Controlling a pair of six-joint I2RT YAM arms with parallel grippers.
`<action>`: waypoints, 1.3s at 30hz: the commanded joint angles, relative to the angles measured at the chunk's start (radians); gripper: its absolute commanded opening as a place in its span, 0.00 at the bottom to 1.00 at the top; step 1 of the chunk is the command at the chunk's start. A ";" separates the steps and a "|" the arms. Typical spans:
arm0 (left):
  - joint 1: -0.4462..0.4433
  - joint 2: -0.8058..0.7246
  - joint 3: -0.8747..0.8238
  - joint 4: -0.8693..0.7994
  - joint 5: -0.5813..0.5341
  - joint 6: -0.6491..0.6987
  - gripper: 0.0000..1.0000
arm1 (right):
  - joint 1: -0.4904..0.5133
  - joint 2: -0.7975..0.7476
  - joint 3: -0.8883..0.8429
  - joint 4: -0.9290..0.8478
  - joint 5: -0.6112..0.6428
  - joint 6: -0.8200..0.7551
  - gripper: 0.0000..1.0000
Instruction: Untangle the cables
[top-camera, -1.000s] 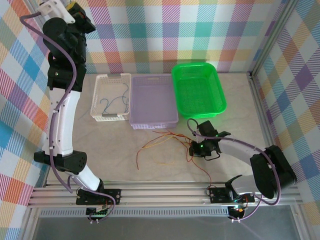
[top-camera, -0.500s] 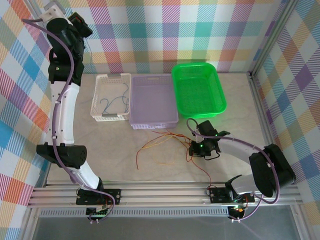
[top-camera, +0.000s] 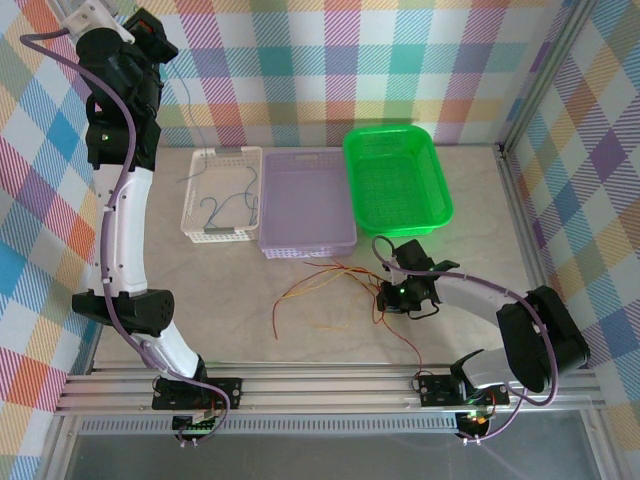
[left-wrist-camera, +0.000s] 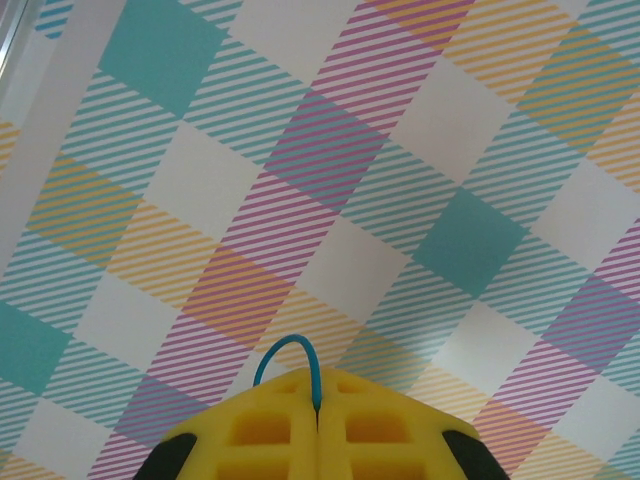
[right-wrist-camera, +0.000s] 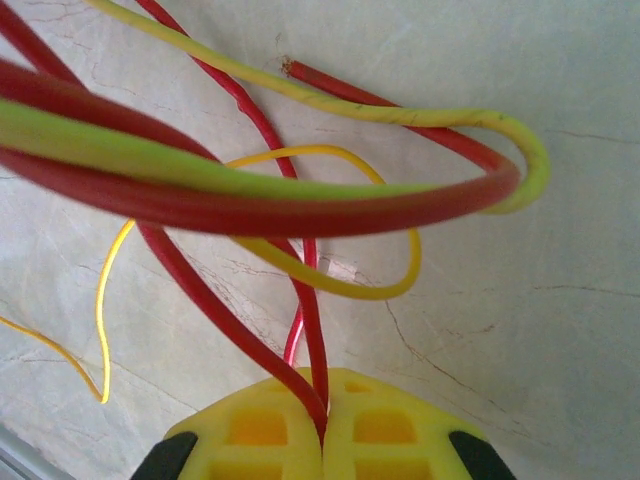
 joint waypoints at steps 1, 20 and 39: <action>0.009 0.005 0.019 0.012 0.023 -0.028 0.00 | -0.005 0.017 0.015 -0.026 -0.010 -0.011 0.00; -0.013 -0.050 -0.279 -0.007 0.002 -0.068 0.00 | -0.004 0.011 0.010 -0.020 -0.015 -0.010 0.00; -0.059 -0.059 -0.916 0.057 -0.050 -0.279 0.00 | -0.003 -0.113 -0.044 0.043 -0.087 -0.006 0.00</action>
